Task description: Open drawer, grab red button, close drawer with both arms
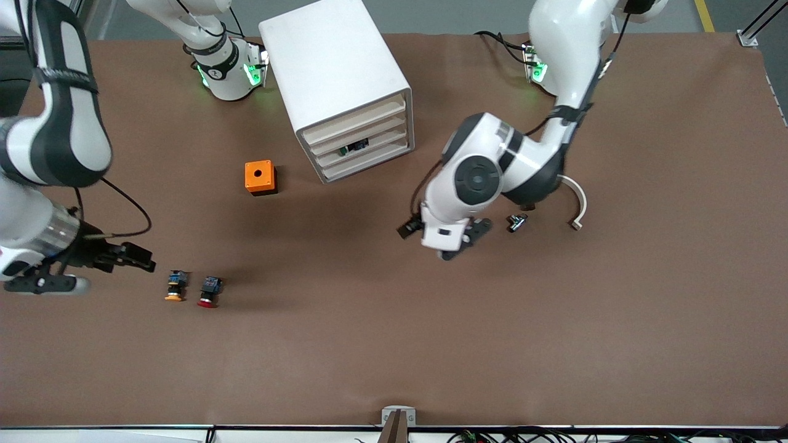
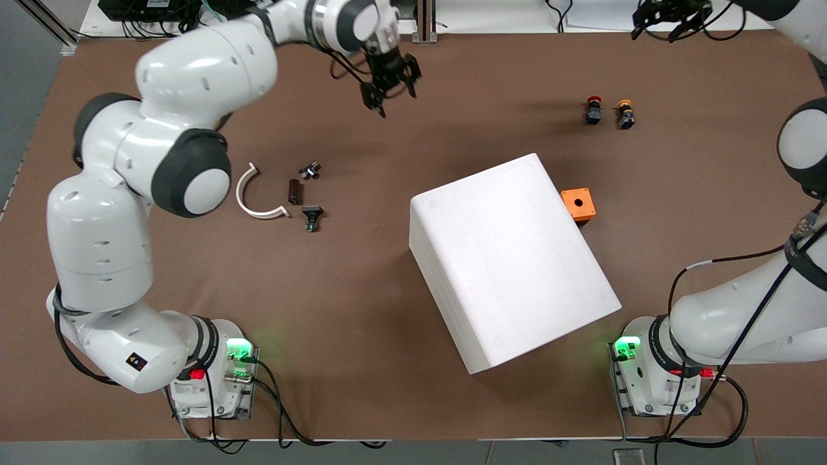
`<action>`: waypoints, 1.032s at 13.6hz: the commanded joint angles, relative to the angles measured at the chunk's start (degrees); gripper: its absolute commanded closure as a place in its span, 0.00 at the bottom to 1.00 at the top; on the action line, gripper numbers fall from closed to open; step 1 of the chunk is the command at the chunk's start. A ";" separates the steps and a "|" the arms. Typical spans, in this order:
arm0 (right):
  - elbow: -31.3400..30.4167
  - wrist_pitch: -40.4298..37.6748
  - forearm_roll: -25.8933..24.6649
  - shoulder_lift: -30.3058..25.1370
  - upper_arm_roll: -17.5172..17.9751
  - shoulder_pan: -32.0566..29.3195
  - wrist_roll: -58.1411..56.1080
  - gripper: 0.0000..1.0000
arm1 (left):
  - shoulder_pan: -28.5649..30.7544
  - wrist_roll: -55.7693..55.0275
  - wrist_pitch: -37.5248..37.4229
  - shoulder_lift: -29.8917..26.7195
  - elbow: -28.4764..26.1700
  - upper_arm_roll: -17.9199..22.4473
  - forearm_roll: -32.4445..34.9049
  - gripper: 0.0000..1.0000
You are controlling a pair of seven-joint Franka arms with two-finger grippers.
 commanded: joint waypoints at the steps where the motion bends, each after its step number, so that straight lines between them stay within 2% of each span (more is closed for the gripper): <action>1: -2.00 -3.66 -0.61 -6.93 -1.04 -0.19 -0.74 0.00 | 2.08 -0.89 -2.22 -3.80 -1.14 -0.53 7.39 0.00; 4: -2.08 -9.97 -1.22 -13.43 -2.28 0.51 0.48 0.00 | 6.21 1.55 -6.17 -7.67 -1.05 -0.36 9.61 0.00; 5: -1.82 -14.01 -1.23 -14.14 -2.54 0.51 3.37 0.00 | 8.22 5.49 -7.32 -8.99 -1.14 -0.36 9.61 0.00; 7: -1.82 -15.36 -1.57 -15.46 -2.81 1.65 7.69 0.00 | 12.36 13.67 -10.92 -11.62 -1.14 -0.44 9.61 0.00; 10: -1.73 -17.83 -5.18 -16.70 -2.37 2.62 7.71 0.00 | 16.93 21.14 -14.62 -15.40 -1.14 -0.36 9.61 0.00; 11: -1.73 -17.65 -6.66 -16.87 -1.41 2.62 7.79 0.00 | 18.77 24.56 -15.06 -16.81 -1.14 -0.36 9.61 0.00; 12: -1.73 -17.04 -8.94 -17.14 1.12 1.67 8.49 0.00 | 20.36 28.43 -15.59 -17.95 -1.14 -0.36 9.61 0.00; 14: -1.99 -15.63 -9.05 -18.19 2.90 -0.27 8.67 0.00 | 23.70 35.29 -16.91 -20.07 -1.05 -0.36 9.61 0.00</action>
